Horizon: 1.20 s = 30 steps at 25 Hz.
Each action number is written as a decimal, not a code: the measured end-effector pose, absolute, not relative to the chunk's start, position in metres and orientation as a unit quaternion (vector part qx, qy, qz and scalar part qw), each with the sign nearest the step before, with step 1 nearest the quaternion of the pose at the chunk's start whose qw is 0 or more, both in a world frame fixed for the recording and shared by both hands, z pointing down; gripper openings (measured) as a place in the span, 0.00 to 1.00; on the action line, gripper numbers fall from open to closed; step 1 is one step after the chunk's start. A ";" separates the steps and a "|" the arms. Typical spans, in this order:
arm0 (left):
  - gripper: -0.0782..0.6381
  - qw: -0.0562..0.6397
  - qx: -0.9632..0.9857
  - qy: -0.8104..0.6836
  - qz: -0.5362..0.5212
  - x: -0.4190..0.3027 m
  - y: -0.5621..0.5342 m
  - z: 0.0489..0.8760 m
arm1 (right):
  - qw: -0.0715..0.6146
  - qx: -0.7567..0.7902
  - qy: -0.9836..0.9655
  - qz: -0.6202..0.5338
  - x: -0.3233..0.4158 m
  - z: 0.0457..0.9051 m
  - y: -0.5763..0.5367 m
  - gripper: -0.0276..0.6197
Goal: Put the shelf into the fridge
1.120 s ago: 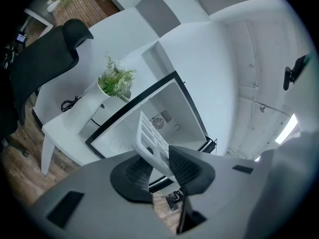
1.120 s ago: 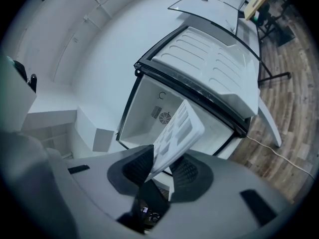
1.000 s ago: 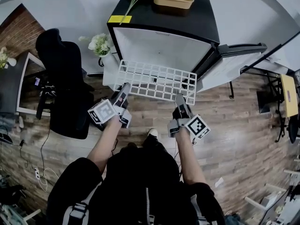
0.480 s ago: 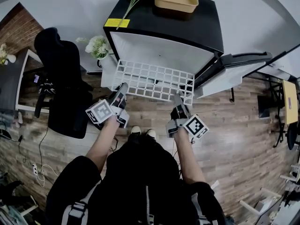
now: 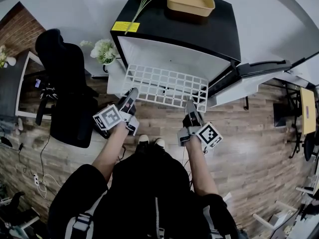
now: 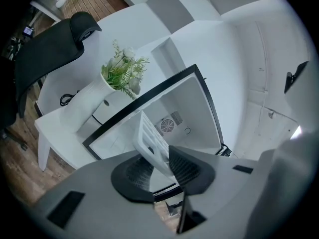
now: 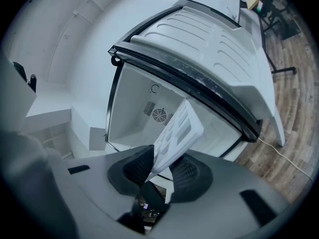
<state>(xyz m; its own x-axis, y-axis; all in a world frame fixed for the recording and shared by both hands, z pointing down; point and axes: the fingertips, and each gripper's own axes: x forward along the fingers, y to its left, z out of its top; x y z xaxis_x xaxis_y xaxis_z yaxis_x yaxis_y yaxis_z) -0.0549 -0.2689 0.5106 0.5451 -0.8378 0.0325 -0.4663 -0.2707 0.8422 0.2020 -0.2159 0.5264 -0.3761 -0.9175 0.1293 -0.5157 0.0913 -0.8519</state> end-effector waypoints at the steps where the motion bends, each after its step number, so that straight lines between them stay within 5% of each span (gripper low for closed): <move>1: 0.26 0.429 0.767 -0.423 -0.218 -0.055 -0.267 0.511 | 0.232 -0.506 0.707 -0.437 0.201 0.524 -0.215 0.18; 30: 0.26 0.443 0.765 -0.415 -0.214 -0.050 -0.320 0.521 | 0.233 -0.526 0.691 -0.437 0.208 0.530 -0.264 0.18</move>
<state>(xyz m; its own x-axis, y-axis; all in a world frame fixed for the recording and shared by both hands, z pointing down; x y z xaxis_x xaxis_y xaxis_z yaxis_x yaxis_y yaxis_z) -0.0501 -0.3197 0.5211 0.5645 -0.8244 0.0401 -0.4452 -0.2632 0.8559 0.2075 -0.2644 0.5300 -0.3380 -0.9310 0.1378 -0.5237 0.0644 -0.8495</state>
